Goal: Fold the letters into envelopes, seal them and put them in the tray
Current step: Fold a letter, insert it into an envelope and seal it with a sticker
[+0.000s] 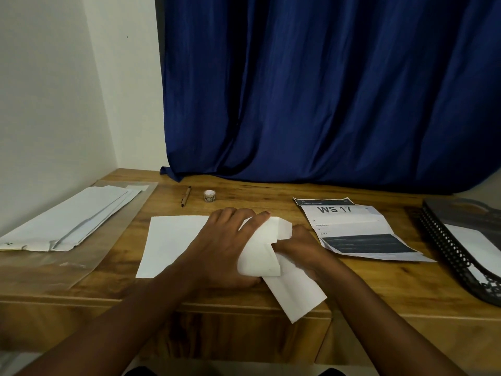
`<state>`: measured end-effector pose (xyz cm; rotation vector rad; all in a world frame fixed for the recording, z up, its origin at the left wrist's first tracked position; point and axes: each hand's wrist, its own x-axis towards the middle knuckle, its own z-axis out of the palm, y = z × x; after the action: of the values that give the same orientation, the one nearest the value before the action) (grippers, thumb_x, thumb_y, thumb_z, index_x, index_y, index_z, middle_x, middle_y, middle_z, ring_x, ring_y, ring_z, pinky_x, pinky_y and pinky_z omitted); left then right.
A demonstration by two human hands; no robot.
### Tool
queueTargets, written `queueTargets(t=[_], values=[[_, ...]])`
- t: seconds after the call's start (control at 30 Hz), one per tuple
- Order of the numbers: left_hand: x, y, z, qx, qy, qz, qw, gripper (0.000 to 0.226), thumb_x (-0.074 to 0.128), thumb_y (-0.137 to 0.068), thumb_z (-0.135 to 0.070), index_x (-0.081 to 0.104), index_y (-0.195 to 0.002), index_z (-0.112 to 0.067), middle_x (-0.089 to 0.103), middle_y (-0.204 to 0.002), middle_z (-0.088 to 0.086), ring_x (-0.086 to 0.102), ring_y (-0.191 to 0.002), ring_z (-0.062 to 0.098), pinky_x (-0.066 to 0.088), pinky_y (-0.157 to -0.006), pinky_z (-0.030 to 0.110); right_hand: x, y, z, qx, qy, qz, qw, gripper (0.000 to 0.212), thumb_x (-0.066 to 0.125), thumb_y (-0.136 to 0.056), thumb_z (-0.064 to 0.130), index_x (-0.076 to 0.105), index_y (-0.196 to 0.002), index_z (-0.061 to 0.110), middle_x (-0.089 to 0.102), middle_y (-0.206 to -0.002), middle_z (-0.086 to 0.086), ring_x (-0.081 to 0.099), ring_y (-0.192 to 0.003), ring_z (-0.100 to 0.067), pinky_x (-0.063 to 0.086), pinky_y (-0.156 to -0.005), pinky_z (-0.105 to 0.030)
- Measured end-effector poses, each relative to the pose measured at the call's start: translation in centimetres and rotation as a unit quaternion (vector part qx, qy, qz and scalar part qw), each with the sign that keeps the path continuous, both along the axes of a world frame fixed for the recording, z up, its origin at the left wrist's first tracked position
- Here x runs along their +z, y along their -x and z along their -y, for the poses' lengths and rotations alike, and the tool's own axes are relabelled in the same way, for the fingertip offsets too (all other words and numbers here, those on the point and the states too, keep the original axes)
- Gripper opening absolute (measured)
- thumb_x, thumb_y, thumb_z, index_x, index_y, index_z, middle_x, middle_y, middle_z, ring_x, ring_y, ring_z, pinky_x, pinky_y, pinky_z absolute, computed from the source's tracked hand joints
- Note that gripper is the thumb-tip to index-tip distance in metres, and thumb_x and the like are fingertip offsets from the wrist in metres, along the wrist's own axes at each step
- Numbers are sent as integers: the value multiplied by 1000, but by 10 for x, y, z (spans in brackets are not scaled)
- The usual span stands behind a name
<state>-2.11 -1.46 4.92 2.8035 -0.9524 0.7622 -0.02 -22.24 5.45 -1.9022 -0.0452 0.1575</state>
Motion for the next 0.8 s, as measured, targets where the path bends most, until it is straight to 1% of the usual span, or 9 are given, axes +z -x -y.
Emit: queueTargets(t=[0.1,0.17,0.27,0.4,0.47,0.53,0.63,0.73,0.8], values=[[1,-1,-3,13,-6,-50,999,125,62,-63,-86,4,-160,-32,30,-158,-4,33,-138,17,32,-115,40,-3,0,5,1,-6,-20,1000,41,90,-74,24,69,-109,22,72,-110,-3,67,-103,-25,56,-97,-51],[2,-1,-4,24,-9,-64,998,128,63,-63,-86,1,-160,-31,31,-158,-6,33,-139,17,29,-117,39,-3,3,6,2,-6,-29,1000,44,88,-76,24,65,-113,21,70,-112,-3,64,-105,-24,55,-97,-49],[3,-4,-4,23,-9,-40,999,122,62,-65,-85,11,-160,-28,38,-154,-5,39,-136,17,27,-115,40,0,7,6,-7,8,-24,1000,48,87,-77,32,58,-113,21,66,-107,0,63,-102,-22,56,-91,-44],[7,-10,-9,38,12,-32,999,116,63,-65,-83,21,-157,-25,41,-152,-3,40,-135,20,31,-114,43,8,6,26,40,10,-22,999,38,78,-86,40,71,-114,15,79,-101,-4,76,-92,-25,59,-93,-51],[9,-13,-12,54,11,-48,997,116,66,-65,-82,20,-157,-27,37,-154,-4,36,-137,19,29,-116,43,12,7,41,46,1,0,999,34,72,-94,31,68,-126,22,74,-120,3,74,-101,-20,60,-92,-43],[9,-17,-15,65,15,-70,995,116,69,-66,-81,17,-157,-30,33,-155,-6,33,-138,18,27,-117,41,19,8,59,12,28,42,999,45,70,-96,23,59,-138,33,59,-136,9,63,-120,-17,55,-92,-30],[6,-22,-17,73,30,-115,990,120,75,-65,-77,14,-157,-30,30,-156,-5,31,-140,16,28,-116,38,31,10,84,-16,64,67,996,55,73,-93,26,47,-140,41,66,-112,12,70,-95,-14,59,-70,-24],[5,-25,-13,82,33,-132,987,122,79,-65,-73,14,-158,-27,30,-157,-3,31,-139,17,30,-114,34,43,14,101,-21,88,78,993,41,75,-90,31,58,-128,32,74,-104,8,73,-91,-18,59,-74,-33],[5,-25,-10,92,27,-132,987,123,78,-65,-73,14,-158,-26,29,-156,-2,31,-139,17,31,-114,34,49,17,103,0,120,89,989,29,75,-89,35,68,-117,31,77,-98,10,75,-86,-14,59,-74,-30]])
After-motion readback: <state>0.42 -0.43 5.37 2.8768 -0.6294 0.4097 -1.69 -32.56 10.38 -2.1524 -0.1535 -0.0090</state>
